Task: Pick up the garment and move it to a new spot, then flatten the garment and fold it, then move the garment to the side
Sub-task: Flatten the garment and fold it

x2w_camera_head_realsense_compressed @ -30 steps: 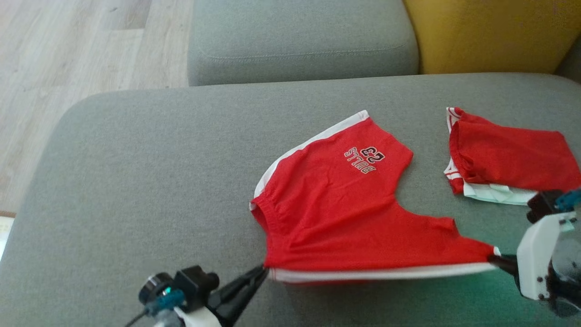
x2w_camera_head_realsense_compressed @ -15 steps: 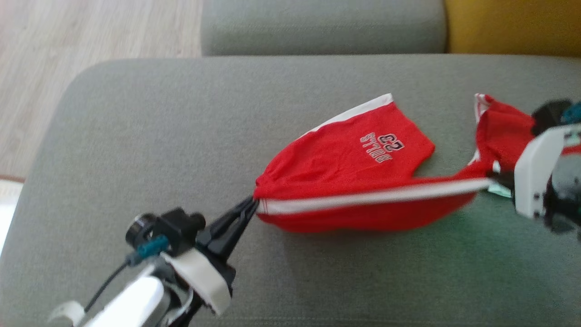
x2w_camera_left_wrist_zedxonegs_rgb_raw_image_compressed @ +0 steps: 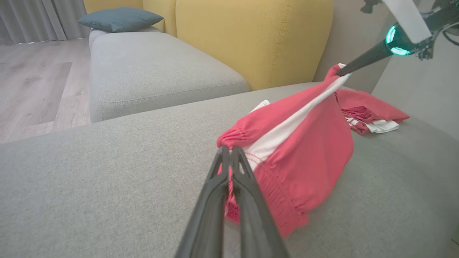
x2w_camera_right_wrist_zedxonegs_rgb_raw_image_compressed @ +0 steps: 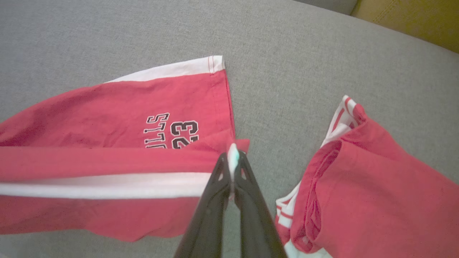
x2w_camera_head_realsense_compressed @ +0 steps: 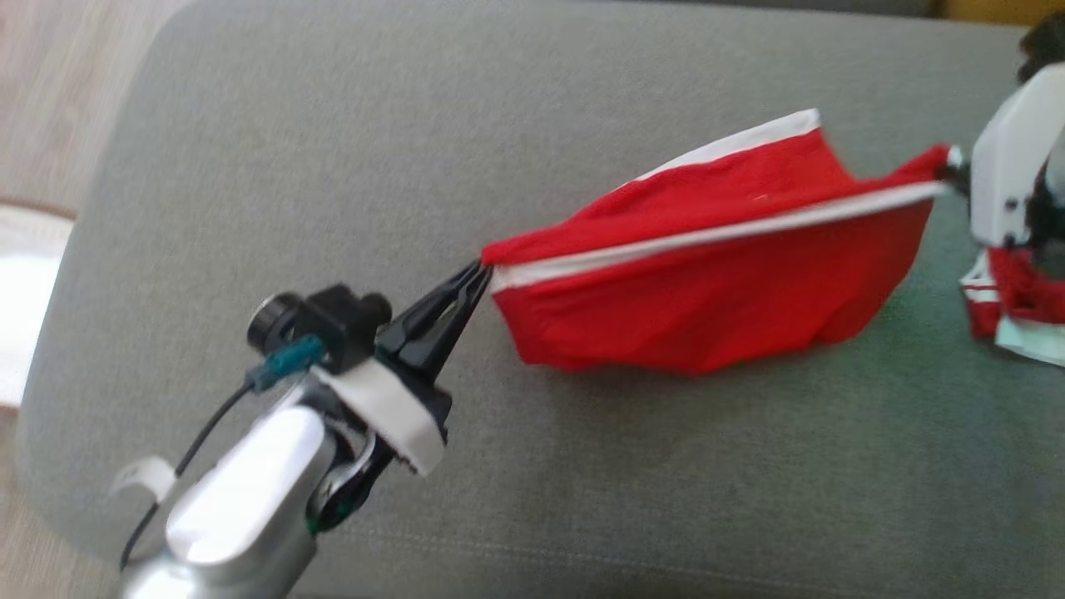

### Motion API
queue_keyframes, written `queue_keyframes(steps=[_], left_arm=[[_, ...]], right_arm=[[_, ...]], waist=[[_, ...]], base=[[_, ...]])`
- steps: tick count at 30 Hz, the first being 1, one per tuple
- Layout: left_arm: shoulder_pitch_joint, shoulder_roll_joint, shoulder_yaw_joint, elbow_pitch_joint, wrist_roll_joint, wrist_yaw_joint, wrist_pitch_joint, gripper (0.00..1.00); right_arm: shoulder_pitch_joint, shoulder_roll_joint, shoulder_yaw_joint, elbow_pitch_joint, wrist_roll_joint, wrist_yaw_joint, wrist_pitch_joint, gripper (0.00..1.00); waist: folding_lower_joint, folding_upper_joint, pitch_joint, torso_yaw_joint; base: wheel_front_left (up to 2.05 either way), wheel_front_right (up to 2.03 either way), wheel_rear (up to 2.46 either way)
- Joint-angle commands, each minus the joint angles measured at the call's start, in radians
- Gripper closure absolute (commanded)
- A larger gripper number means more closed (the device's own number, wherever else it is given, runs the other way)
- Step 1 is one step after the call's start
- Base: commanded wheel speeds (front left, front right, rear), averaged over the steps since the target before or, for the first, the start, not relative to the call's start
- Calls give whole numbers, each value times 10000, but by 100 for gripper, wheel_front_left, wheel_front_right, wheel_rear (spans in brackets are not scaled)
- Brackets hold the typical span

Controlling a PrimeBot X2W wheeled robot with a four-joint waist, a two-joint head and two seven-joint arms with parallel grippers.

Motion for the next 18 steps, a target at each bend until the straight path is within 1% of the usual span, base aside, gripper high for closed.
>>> queue_keyframes(steps=[1,8,18], left_arm=[[-752,99,336,10,103,-93,-181,100],[-1573,-401,67,873,192,-250,-397,100],[-2505,-900,-258,1959,279,-366,-615,100]], right_arm=[[-625,-147,54,-125,-248,63,-51,100],[-1581,-203,521,677,-872,63,-286,100],[-2790,-105,1304,1853,-1409,63,-1249,100]], waist=[[0,0,498,375],[0,0,1141,712],[0,0,1939,1094]], base=[[0,0,0],[0,0,0],[0,0,0]])
